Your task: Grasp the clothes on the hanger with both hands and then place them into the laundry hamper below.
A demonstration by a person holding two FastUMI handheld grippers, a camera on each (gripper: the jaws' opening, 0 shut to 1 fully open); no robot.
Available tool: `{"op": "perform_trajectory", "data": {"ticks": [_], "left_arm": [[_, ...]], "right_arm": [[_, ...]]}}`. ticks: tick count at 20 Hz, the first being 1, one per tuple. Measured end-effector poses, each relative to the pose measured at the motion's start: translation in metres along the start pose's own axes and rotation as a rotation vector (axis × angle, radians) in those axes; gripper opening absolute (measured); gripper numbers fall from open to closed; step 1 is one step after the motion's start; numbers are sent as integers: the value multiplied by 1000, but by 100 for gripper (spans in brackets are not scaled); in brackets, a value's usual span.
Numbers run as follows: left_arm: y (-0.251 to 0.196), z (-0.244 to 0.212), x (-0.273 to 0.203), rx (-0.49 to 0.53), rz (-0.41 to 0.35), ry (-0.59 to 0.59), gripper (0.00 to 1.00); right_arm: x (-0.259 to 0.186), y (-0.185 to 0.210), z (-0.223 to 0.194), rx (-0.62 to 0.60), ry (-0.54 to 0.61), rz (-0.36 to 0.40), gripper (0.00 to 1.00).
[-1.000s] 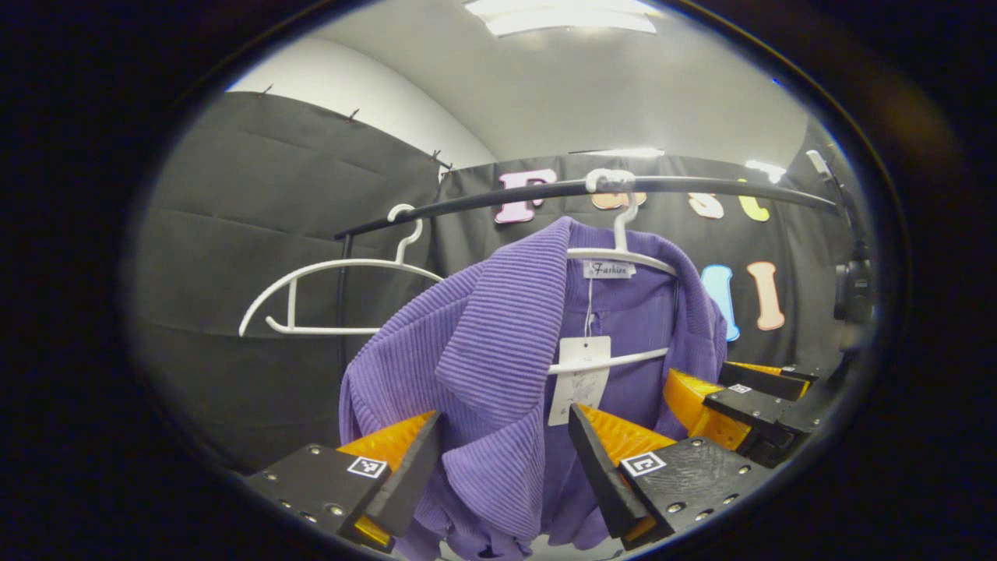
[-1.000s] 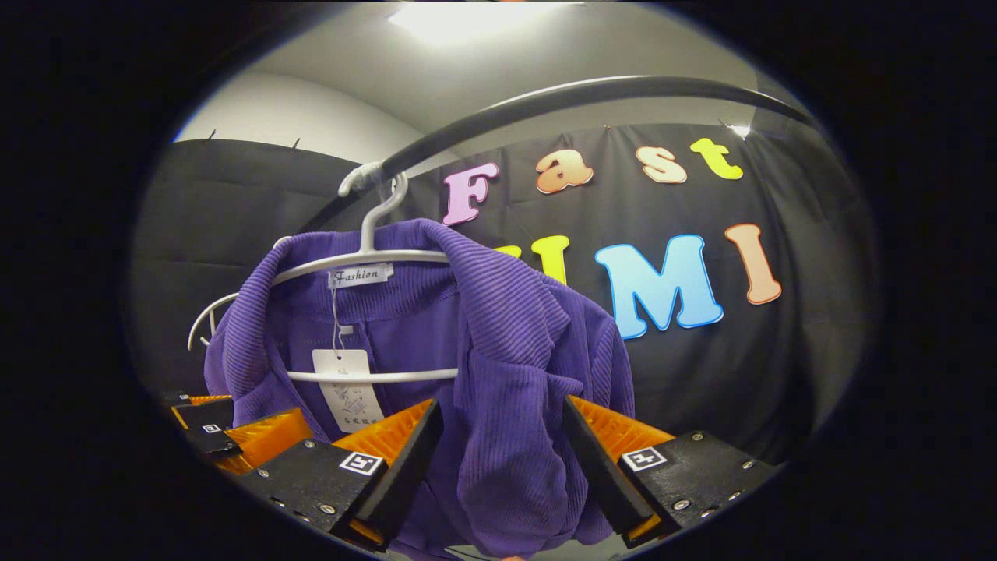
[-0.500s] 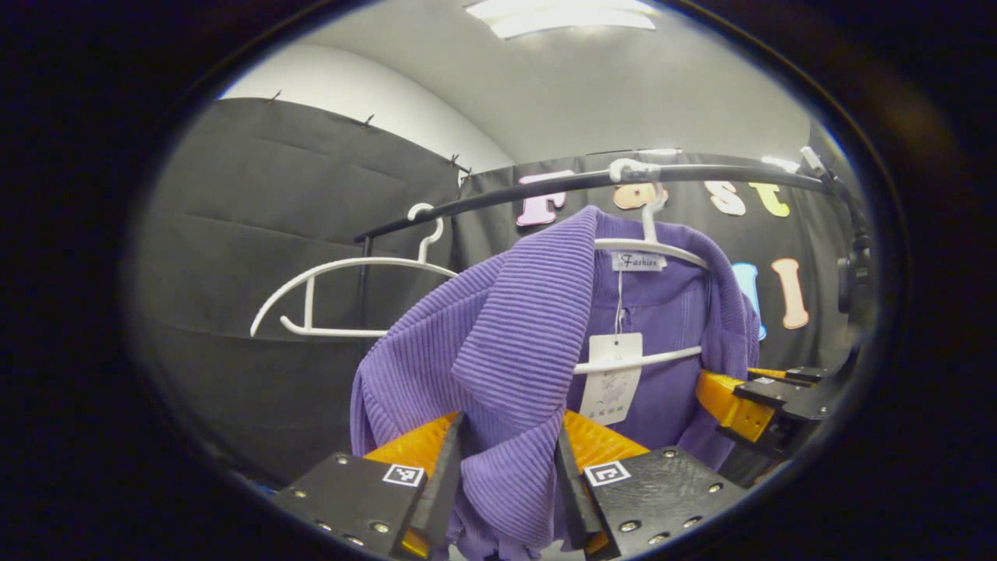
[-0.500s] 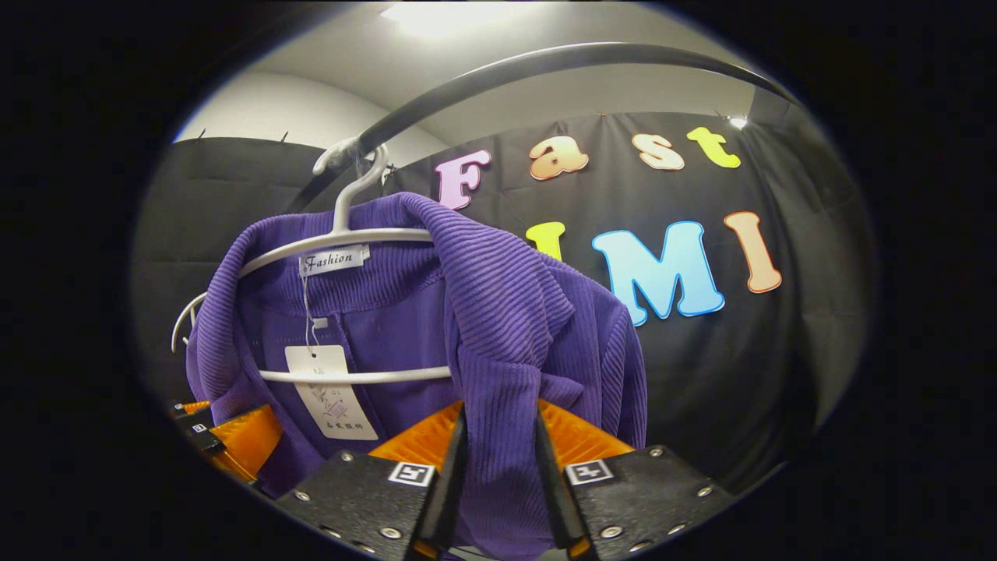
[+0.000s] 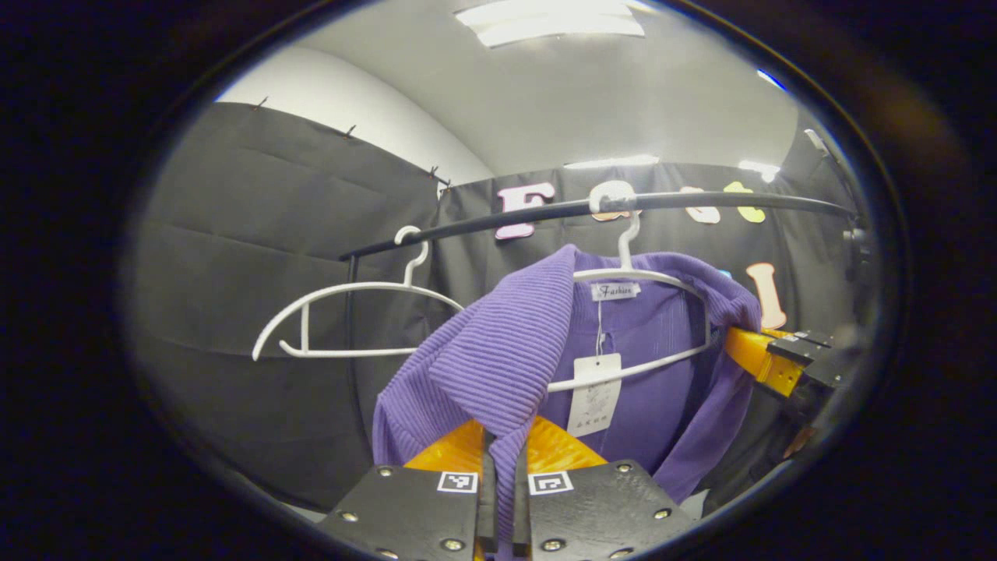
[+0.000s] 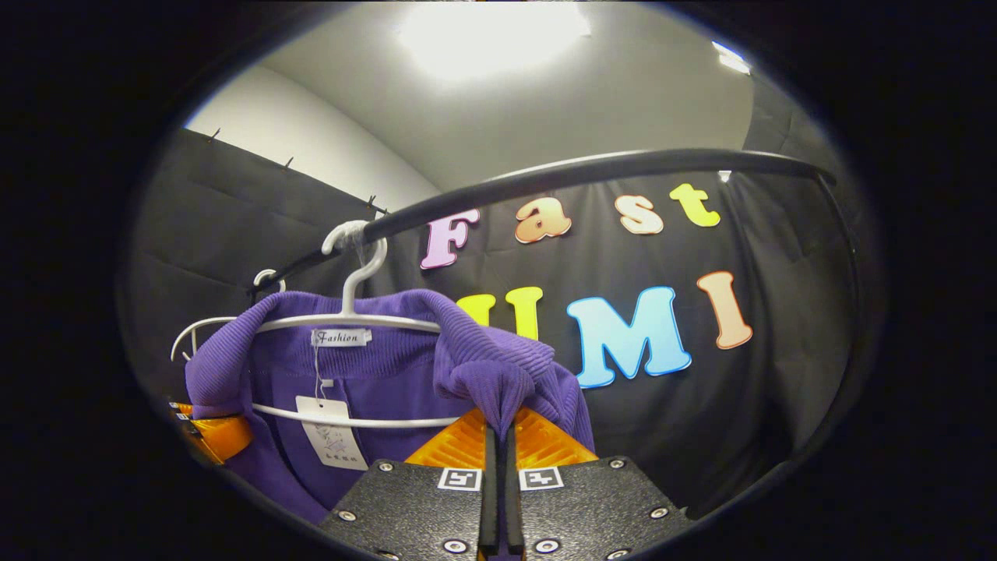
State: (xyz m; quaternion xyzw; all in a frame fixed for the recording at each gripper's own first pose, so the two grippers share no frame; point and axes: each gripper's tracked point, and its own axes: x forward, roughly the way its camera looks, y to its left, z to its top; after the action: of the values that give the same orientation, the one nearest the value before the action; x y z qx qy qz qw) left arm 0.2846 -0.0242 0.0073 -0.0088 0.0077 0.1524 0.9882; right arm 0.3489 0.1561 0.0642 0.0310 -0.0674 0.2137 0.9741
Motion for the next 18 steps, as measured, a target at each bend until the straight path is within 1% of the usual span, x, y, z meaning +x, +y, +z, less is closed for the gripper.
{"op": "perform_trajectory", "data": {"ticks": [1,2,3,5,6,7,9,11,12,13,14,15,16,17,18], "left_arm": [[2,8,-5,8,-3,-13,8],[12,17,-10,20,26,-27,8],[13,24,-13,23,15,-33,5],[22,32,-16,32,15,-38,1],[30,36,-18,37,22,-44,5],[35,42,-18,42,26,-50,1],[39,55,-22,61,16,-66,1],[48,70,-26,117,20,-87,0],[53,78,-26,132,25,-97,5],[58,85,-26,134,31,-106,1],[61,89,-22,131,26,-112,5],[67,93,-19,131,25,-118,5],[74,97,-16,140,22,-124,1],[81,102,-14,153,23,-133,5],[86,107,-10,170,20,-145,5]], "right_arm": [[1,-4,9,-15,-25,-11,4],[1,-8,18,-27,-47,-20,3],[1,-12,25,-37,-67,-30,3],[3,-22,38,-63,-111,-55,4],[4,-27,44,-80,-129,-66,4],[6,-31,48,-96,-143,-73,3],[13,-40,55,-119,-160,-81,3],[19,-48,62,-138,-177,-93,3],[21,-52,65,-145,-186,-100,4],[25,-54,67,-150,-194,-105,3],[31,-55,66,-155,-195,-102,3],[36,-58,65,-156,-195,-99,3],[38,-60,63,-157,-192,-98,3],[40,-64,60,-157,-184,-97,3],[42,-68,55,-152,-173,-93,3]]}}
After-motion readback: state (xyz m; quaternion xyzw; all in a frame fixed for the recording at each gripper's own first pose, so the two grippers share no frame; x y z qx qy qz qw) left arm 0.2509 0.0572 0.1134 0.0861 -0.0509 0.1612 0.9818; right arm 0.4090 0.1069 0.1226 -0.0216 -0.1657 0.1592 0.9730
